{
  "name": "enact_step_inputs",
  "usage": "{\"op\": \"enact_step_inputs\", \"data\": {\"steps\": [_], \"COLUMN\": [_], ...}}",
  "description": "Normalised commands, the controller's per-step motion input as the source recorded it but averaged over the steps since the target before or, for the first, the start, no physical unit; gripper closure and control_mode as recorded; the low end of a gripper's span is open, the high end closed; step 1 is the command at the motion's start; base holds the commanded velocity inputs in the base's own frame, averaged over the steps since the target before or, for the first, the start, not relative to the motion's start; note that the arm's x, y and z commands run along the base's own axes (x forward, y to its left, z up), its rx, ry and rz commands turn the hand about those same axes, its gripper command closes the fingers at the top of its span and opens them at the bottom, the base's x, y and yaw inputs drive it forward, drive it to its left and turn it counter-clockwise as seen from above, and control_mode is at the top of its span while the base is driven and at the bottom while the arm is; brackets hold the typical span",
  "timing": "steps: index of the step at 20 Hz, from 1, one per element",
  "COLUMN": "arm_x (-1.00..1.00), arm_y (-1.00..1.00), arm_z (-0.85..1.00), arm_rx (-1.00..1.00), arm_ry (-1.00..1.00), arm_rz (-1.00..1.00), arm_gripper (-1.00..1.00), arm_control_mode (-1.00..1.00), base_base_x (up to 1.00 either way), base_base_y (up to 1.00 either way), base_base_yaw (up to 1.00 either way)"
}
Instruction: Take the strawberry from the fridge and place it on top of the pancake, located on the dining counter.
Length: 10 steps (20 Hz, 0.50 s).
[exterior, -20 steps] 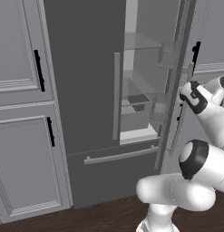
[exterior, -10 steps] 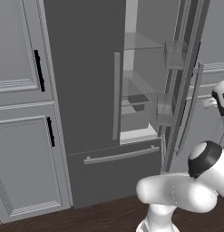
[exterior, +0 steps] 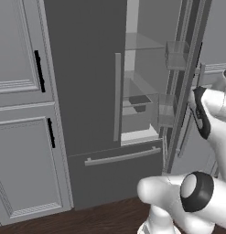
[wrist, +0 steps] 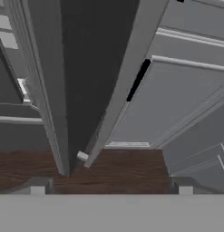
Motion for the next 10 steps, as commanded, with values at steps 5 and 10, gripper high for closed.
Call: {"op": "enact_step_inputs", "data": {"steps": [5,10], "arm_x": [0.00,0.03], "arm_y": [1.00,1.00], "arm_z": [0.00,0.03], "arm_rx": [-0.60,-0.69], "arm_ry": [0.18,0.37], "arm_rz": [-0.03,0.00], "arm_gripper": [-1.00,-1.00], "arm_control_mode": [-1.00,-1.00], "base_base_x": [0.00,0.00], "base_base_y": [0.00,0.00], "base_base_yaw": [0.00,0.00]}}
